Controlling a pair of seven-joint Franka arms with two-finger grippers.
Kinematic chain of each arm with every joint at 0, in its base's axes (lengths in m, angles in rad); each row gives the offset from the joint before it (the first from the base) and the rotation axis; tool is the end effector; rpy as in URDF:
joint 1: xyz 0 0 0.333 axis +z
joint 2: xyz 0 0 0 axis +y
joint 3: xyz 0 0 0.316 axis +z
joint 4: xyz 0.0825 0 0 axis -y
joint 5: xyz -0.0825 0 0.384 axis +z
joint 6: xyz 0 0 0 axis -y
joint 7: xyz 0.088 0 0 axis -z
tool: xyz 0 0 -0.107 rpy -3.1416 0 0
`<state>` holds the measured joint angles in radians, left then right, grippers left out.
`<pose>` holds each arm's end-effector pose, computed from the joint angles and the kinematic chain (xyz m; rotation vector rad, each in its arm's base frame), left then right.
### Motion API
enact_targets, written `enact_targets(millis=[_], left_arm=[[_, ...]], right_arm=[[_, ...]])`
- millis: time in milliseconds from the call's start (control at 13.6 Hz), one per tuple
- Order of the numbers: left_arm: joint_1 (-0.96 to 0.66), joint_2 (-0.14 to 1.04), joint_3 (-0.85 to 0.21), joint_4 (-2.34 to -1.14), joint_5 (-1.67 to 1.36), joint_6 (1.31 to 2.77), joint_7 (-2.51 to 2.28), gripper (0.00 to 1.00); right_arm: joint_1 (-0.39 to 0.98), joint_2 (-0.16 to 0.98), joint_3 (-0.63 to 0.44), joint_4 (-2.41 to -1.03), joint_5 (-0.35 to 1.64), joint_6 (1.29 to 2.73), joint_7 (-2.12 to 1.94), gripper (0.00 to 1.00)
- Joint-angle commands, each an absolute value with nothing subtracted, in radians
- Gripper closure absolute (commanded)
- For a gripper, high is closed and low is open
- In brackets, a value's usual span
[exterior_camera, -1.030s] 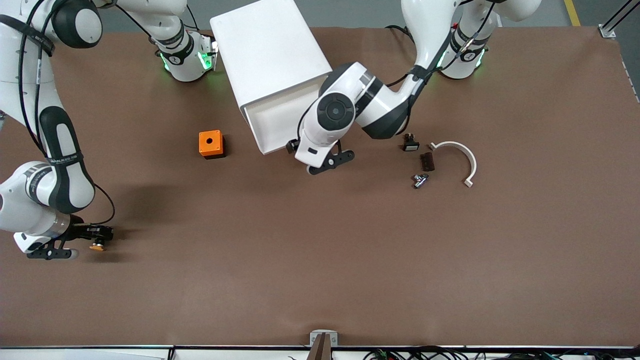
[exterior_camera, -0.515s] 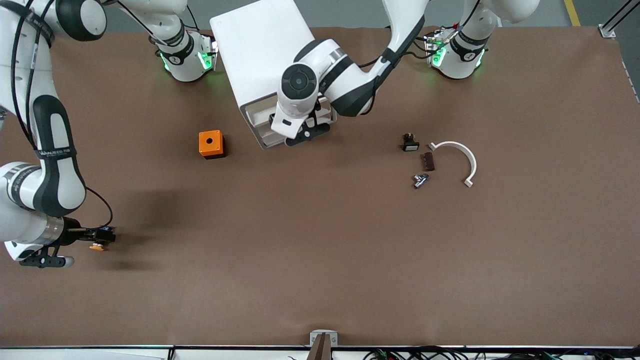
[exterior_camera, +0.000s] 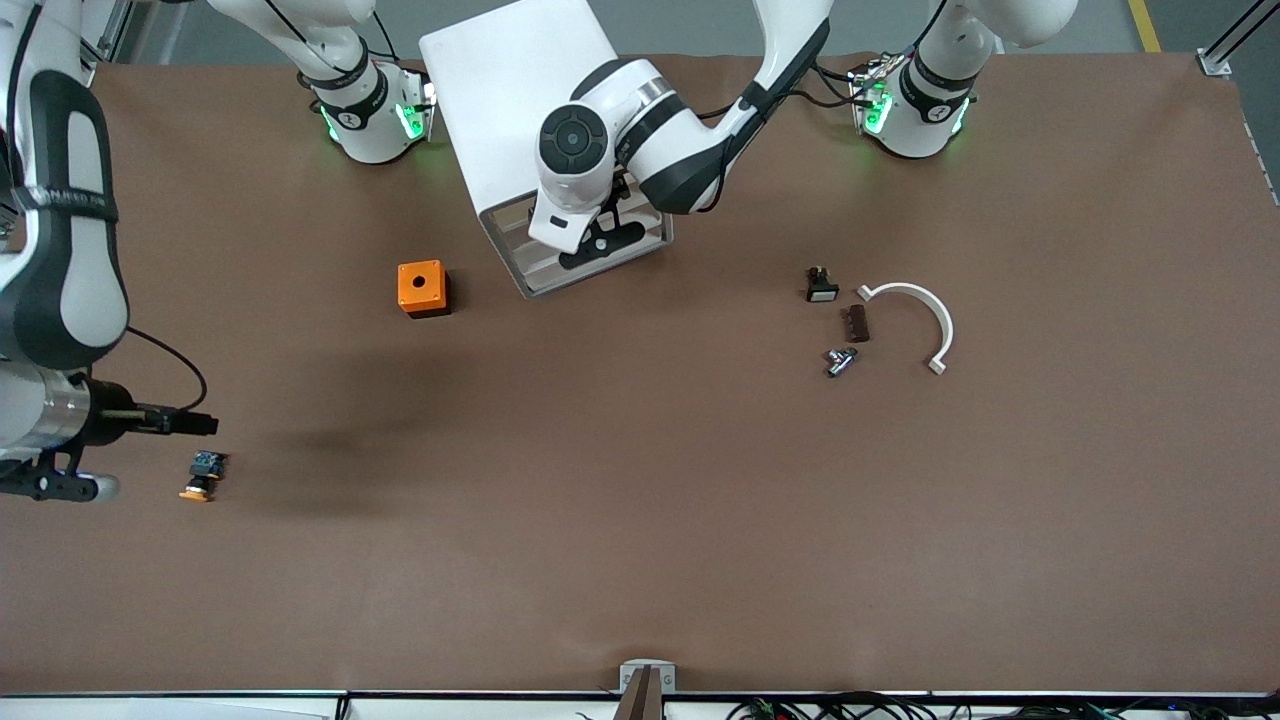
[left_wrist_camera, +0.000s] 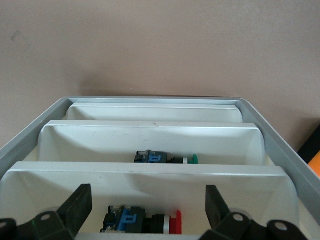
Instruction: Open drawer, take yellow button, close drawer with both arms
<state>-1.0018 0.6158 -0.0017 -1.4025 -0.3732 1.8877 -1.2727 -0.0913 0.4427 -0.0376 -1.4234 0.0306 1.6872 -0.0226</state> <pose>0.3574 -0.6109 0.3386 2.9961 0.6235 -0.5717 0.6642 -0.0791 0.4296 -3.0976 0.1712 0.2753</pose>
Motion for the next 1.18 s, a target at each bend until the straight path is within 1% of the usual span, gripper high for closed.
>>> enact_targets(millis=[0, 147, 294, 368, 515, 736, 957, 1104], left_arm=[[-0.979, 0.577, 0.024, -1.414, -0.333, 1.861, -1.310, 0.00], [-0.948, 0.554, 0.073, -1.413, -0.275, 1.858, -1.308, 0.00], [-0.908, 0.529, 0.119, -1.413, -0.200, 1.852, -1.307, 0.00], [-0.881, 0.509, 0.138, -1.413, -0.163, 1.848, -1.304, 0.00], [-0.804, 0.468, 0.143, -1.413, -0.085, 1.830, -1.299, 0.00], [-0.703, 0.399, 0.143, -1.413, -0.023, 1.812, -1.266, 0.00], [-0.594, 0.322, 0.143, -1.411, -0.023, 1.721, -1.069, 0.00], [-0.523, 0.273, 0.143, -1.411, -0.021, 1.689, -0.913, 0.00]], right_arm=[[-0.077, 0.321, -0.041, -1.460, 0.008, 1.593, 0.006, 0.00], [-0.078, 0.260, -0.043, -1.463, 0.008, 1.527, 0.003, 0.00], [-0.075, 0.184, -0.041, -1.495, 0.008, 1.508, 0.003, 0.00], [-0.066, 0.178, -0.038, -1.490, 0.006, 1.517, 0.002, 0.00], [-0.049, 0.183, -0.040, -1.474, -0.012, 1.523, 0.003, 0.00], [-0.066, 0.184, -0.044, -1.473, -0.009, 1.522, 0.000, 0.00], [-0.064, 0.184, -0.044, -1.473, -0.011, 1.522, 0.006, 0.00], [-0.060, 0.184, -0.043, -1.453, -0.009, 1.514, 0.017, 0.00]])
